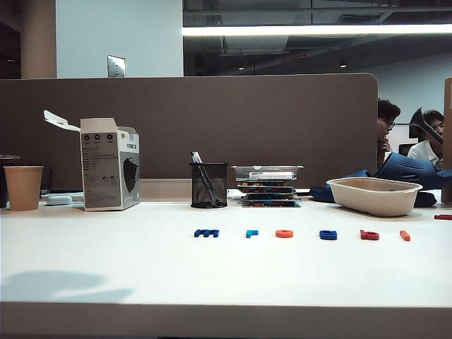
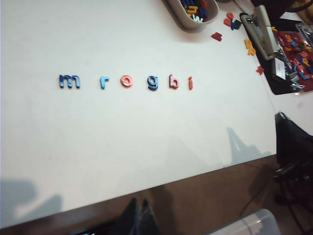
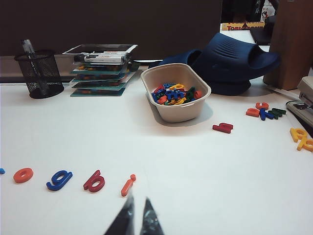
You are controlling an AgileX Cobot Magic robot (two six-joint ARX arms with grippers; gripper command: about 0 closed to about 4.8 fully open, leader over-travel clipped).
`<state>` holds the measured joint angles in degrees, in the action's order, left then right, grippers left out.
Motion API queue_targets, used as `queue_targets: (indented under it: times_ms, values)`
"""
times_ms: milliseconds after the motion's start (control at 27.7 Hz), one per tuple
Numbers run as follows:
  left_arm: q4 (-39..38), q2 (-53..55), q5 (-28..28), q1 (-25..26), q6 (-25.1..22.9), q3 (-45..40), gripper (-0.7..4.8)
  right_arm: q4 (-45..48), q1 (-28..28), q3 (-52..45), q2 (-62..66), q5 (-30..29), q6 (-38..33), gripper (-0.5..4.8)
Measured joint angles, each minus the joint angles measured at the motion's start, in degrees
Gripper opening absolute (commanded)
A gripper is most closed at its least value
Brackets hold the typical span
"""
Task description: Select the appropriate letters from the row of letter magnets placed on the table to arrange into the word "big".
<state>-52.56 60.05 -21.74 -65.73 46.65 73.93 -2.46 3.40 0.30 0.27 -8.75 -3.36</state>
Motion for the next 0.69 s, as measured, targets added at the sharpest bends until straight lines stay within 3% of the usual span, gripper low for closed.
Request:
queue_targets:
  times_ms: [253,686]
  values:
    - [-3.89,0.00,-4.59,0.00,-0.83,0.00,-0.05,0.00,0.00,0.00,0.00,-0.02,0.00,0.21]
    - [-3.87,0.00,-4.72,0.00,-0.85,0.00,-0.05,-0.59,-0.02,0.52,0.00,0.02,-1.88,0.08]
